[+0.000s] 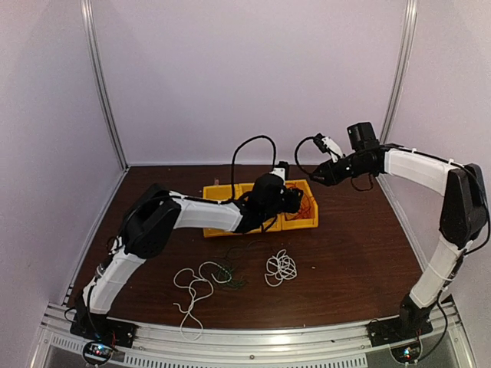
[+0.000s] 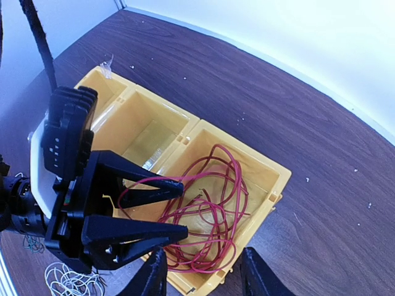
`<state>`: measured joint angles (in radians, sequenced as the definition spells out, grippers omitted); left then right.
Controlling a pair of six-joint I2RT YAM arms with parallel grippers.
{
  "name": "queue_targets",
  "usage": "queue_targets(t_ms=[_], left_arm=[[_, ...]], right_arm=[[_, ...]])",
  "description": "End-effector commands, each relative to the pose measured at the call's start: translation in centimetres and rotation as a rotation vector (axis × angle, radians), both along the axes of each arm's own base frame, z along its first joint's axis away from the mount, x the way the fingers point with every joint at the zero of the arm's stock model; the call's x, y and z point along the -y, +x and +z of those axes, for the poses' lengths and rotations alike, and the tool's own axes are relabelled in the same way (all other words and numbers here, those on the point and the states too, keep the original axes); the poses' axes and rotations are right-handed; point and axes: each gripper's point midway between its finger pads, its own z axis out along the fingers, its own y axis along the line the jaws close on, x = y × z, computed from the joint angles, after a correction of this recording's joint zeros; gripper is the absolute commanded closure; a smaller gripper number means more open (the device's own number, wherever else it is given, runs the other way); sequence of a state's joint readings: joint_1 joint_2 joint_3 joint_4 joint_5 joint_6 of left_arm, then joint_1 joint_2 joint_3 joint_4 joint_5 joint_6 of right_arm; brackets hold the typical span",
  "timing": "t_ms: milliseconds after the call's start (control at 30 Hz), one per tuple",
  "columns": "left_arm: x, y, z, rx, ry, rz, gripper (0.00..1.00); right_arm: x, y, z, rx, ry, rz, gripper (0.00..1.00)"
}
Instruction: Untangle the cables
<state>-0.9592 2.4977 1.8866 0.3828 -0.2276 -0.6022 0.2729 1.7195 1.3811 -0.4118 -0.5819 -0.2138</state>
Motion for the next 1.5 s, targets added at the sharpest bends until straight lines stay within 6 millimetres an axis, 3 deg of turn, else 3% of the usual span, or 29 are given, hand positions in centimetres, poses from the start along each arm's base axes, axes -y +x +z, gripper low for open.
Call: queue_targets(t_ms=[0, 133, 200, 333, 500, 667, 833, 1000, 1167, 1267, 1467], left_arm=[[-0.6, -1.1, 2.5, 0.010, 0.034, -0.045, 0.50], [-1.5, -2.2, 4.1, 0.037, 0.020, -0.067, 0.42], [-2.2, -2.9, 6.3, 0.073, -0.022, -0.081, 0.37], [-3.7, -5.2, 10.2, 0.164, -0.090, -0.150, 0.25], [-6.8, -7.9, 13.0, 0.228, -0.038, -0.183, 0.24], [-10.4, -10.3, 11.7, 0.199, 0.139, -0.211, 0.27], [-13.9, -13.4, 9.6, 0.135, 0.252, -0.264, 0.31], [-16.3, -17.3, 6.8, 0.048, 0.259, -0.363, 0.37], [-17.3, -20.5, 3.4, -0.056, 0.216, -0.464, 0.43], [-17.8, -21.5, 1.9, -0.088, 0.178, -0.476, 0.46], [-18.0, -22.2, 0.4, -0.125, 0.136, -0.475, 0.48]], right_arm=[[-0.9, -0.1, -0.5, -0.010, 0.023, 0.047, 0.58], [-1.0, 0.0, -1.5, -0.021, 0.027, 0.049, 0.58], [-0.9, -0.2, -1.3, -0.015, 0.028, 0.054, 0.58], [-0.7, -0.6, 0.4, 0.011, 0.055, 0.067, 0.57], [-0.5, -2.4, 2.8, 0.063, 0.059, 0.136, 0.57], [-0.9, -5.7, 3.5, 0.102, 0.052, 0.253, 0.57], [-2.3, -10.1, 2.0, 0.108, 0.016, 0.412, 0.62], [-4.6, -13.7, -2.2, 0.088, -0.096, 0.513, 0.68], [-6.7, -16.3, -6.3, 0.018, -0.153, 0.602, 0.72], [-7.6, -17.1, -8.8, -0.024, -0.194, 0.626, 0.73], [-9.1, -18.0, -12.0, -0.086, -0.241, 0.666, 0.70]])
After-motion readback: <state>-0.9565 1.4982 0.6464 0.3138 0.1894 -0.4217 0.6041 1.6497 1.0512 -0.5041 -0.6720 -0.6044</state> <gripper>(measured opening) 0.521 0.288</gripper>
